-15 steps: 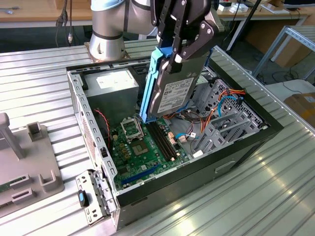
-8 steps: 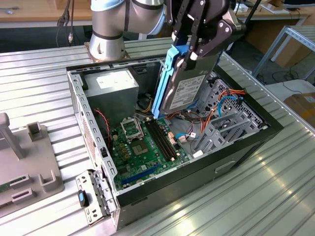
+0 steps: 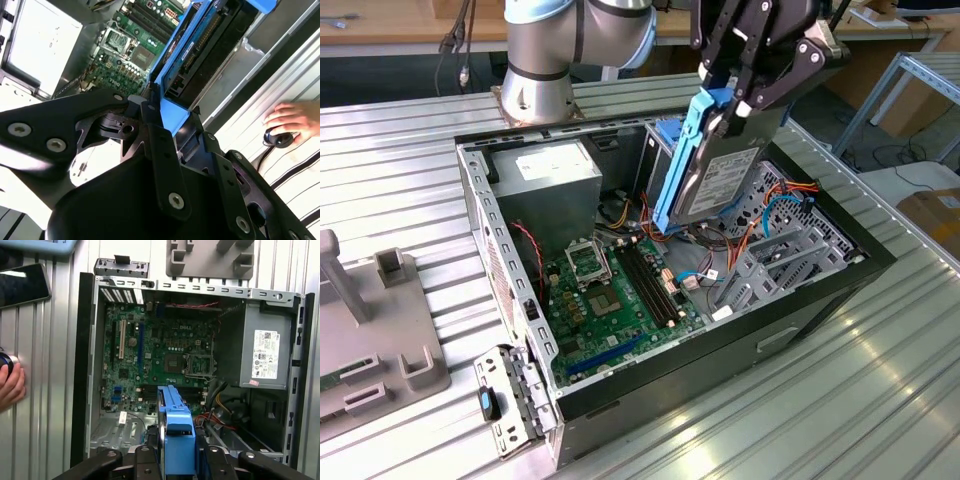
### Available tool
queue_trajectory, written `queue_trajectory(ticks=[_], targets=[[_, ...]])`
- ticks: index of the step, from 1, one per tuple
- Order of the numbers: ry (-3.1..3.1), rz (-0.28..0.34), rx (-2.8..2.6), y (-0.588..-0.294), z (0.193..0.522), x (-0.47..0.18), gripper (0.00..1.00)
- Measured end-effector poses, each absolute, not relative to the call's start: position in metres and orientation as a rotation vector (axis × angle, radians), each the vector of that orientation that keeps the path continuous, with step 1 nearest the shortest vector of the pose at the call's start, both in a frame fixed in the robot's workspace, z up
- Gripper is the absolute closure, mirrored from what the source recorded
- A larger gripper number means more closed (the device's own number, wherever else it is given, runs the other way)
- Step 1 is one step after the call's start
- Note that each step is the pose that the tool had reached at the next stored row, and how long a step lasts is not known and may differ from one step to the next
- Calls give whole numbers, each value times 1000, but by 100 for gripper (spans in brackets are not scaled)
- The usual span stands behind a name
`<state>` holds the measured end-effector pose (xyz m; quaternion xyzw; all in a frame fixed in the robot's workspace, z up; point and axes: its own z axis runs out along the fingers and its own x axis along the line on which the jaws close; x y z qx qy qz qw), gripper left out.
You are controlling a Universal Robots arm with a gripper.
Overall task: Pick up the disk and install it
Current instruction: 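Pick up the disk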
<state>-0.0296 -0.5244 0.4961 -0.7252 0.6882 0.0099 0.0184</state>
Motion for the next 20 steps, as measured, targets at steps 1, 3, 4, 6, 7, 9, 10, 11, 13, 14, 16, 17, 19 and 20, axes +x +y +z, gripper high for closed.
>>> queue_trajectory(ticks=[1, 3, 4, 6, 7, 9, 10, 11, 13, 14, 16, 17, 19, 20], targets=[[2137, 31, -2252, -524, 496, -27, 64], [2137, 31, -2252, -524, 496, -21, 64], [2137, 31, -2252, -524, 496, -12, 64], [2137, 31, -2252, -524, 496, 1, 64], [2137, 31, -2252, -524, 495, 4, 64], [2137, 30, -2252, -524, 495, 17, 64], [2137, 30, -2253, -524, 495, 21, 64], [2137, 30, -2252, -524, 495, 21, 64], [2137, 30, -2252, -530, 495, 21, 64], [2137, 30, -2252, -536, 495, 21, 64], [2137, 30, -2252, -544, 495, 21, 64], [2137, 30, -2253, -550, 495, 21, 64], [2137, 30, -2252, -565, 495, 21, 64], [2137, 30, -2252, -571, 494, 21, 64]])
